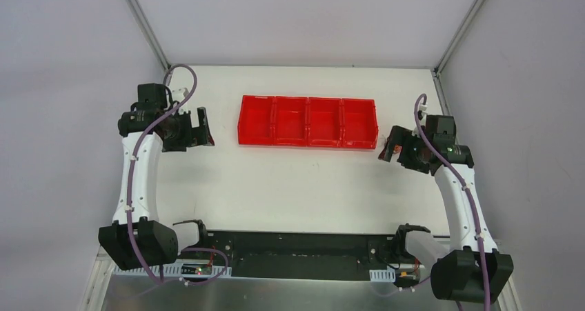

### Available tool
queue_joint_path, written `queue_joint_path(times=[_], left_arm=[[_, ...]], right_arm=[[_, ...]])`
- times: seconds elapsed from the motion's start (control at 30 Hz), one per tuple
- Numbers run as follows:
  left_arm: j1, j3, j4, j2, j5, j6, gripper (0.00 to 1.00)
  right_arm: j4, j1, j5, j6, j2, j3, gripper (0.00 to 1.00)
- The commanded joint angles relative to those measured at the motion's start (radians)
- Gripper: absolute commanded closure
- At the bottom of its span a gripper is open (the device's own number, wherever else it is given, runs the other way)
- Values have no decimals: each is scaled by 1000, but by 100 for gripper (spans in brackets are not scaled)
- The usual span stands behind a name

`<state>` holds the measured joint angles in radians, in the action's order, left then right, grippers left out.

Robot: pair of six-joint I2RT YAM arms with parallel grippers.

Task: Untangle the cables

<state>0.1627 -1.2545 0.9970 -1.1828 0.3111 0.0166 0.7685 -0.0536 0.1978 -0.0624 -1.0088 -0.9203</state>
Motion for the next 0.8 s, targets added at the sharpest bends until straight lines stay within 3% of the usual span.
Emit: queue_joint_path(times=[0.0, 0.17, 0.3, 0.5, 0.67, 0.77], left_arm=[[-7, -172, -44, -30, -79, -28, 0], [-7, -338, -51, -102, 1, -170, 0], [-38, -365, -52, -153, 116, -156, 0], [-209, -330, -91, -225, 99, -111, 0], [-254, -238, -239, -226, 163, -29, 0], [-272, -206, -296, -232, 155, 6, 0]], right_arm=[[15, -6, 51, -7, -21, -89, 1], [123, -50, 37, -107, -165, -249, 1], [131, -132, 86, -122, -276, -331, 1], [120, -205, 55, -141, -471, -446, 1], [105, -237, 49, -123, -645, -542, 1], [82, -236, 50, -104, -733, -577, 7]])
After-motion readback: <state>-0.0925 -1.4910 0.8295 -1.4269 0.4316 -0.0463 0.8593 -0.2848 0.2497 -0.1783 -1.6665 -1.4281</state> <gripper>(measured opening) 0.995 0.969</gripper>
